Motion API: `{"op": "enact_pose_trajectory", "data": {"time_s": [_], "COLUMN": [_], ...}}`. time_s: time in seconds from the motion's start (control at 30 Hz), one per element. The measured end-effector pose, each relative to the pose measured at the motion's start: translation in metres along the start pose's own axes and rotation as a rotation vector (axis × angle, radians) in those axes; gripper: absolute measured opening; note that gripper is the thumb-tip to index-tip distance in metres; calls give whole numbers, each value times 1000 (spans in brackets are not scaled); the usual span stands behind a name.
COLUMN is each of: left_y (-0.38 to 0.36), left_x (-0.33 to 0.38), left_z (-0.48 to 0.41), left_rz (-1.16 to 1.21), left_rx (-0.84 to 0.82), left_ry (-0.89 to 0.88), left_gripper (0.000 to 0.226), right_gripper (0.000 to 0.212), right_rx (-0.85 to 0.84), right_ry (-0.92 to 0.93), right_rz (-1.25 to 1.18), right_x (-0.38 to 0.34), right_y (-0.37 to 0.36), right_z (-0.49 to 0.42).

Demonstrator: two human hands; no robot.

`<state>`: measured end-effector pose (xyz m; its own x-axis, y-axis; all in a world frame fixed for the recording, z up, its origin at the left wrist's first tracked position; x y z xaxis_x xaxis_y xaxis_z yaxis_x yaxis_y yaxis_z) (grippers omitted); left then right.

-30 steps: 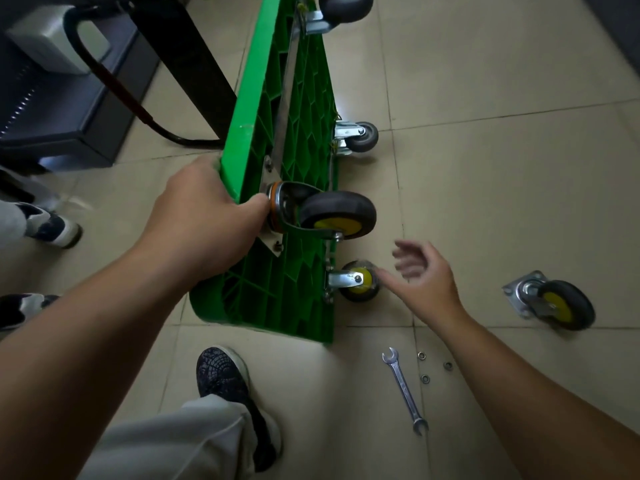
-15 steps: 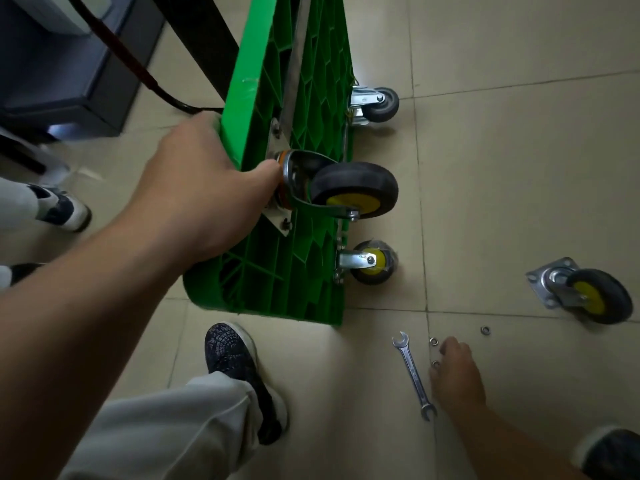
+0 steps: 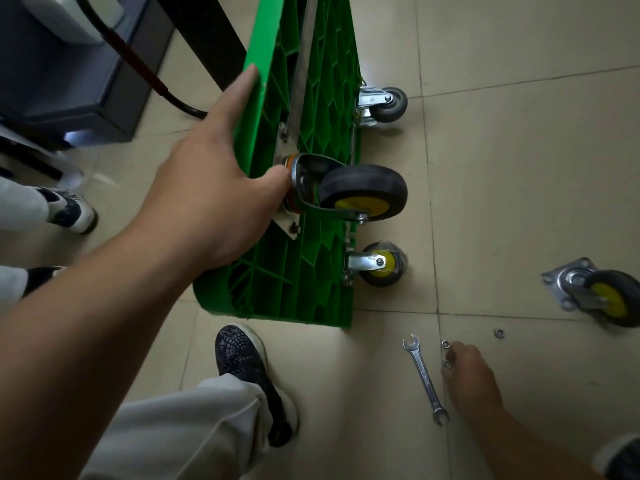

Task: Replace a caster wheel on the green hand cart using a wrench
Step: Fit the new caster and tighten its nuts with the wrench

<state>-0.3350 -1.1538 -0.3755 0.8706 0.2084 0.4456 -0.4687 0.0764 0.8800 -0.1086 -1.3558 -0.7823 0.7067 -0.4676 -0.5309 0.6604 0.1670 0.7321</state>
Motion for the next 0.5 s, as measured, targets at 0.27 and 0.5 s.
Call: {"op": "enact_pose_trajectory", "data": {"time_s": [0.27,0.5], "left_y": [-1,-1], "left_x": [0,-2], "left_z": [-2,-2], "left_rz": [-18,-47], "left_rx": [9,9], "left_ry": [-2,26], "left_gripper": [85,85], "right_gripper": [10,12], "right_rx": [66,171], "right_ry": [-20,-12], "right_rz": [-132,-1031], "right_x": [-11,-134], "right_y": [13,92], "right_z": [-6,-19]}}
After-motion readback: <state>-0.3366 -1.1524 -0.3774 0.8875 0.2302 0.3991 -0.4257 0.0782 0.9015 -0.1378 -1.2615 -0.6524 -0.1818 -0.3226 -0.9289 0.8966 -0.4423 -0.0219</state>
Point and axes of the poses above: each hand's wrist, its own z-axis away from the middle knuckle, its own y-axis out of the back of the hand, x = y × z, the point moved 1 cm from there along -z, towards the middle knuckle, and after that the axes turned 12 degrees about y, right-handed, at the moved point
